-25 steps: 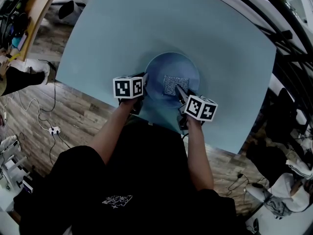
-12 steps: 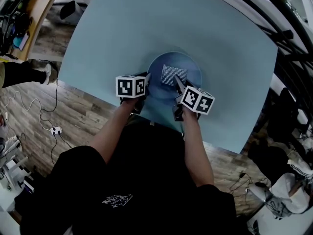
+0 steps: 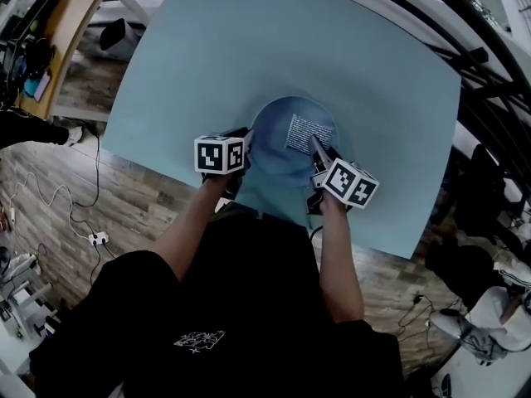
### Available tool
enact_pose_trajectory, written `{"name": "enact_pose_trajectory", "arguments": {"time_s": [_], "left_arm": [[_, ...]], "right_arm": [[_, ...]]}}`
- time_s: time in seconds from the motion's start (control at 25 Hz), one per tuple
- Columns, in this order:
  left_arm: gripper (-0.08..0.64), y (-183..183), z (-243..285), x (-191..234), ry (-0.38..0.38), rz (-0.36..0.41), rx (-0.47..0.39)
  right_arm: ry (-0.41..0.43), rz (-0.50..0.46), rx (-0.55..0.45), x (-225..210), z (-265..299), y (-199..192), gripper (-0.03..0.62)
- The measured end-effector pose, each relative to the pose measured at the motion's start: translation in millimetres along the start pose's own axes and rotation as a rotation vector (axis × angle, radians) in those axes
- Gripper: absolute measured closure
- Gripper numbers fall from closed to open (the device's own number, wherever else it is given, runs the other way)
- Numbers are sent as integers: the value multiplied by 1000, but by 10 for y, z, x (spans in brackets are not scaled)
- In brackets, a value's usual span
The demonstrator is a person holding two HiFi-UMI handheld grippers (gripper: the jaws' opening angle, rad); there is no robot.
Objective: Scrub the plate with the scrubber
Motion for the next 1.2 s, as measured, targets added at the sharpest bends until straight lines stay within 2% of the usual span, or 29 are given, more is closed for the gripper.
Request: {"name": "enact_pose_trajectory", "arguments": {"time_s": [0.36, 0.48, 0.76, 0.96, 1.2], "left_arm": [[514, 273, -317, -129, -18, 108, -42], [525, 388, -438, -237, -46, 142, -61], [548, 615, -713, -522, -116, 288, -104], [551, 736, -865, -768, -174, 357, -156], [551, 966, -1027, -1087, -209, 381, -241]], "right_arm": [[-52, -20, -174, 113, -514, 212, 507], [-79, -64, -240, 212, -725, 295, 508], [-151, -158, -362, 458, -1148, 377, 508], [-210, -240, -446, 582, -1460, 448, 508], [-178, -263, -505, 648, -1721, 646, 508]]}}
Point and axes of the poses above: the fingertips, and each gripper's own axes: z forward along the fingers, x to its left, y out of its top, the point moved 3 cm from there along -z, backward along the fingers, and after that the axes turned 9 degrees about -y, right-handed, at the moved point
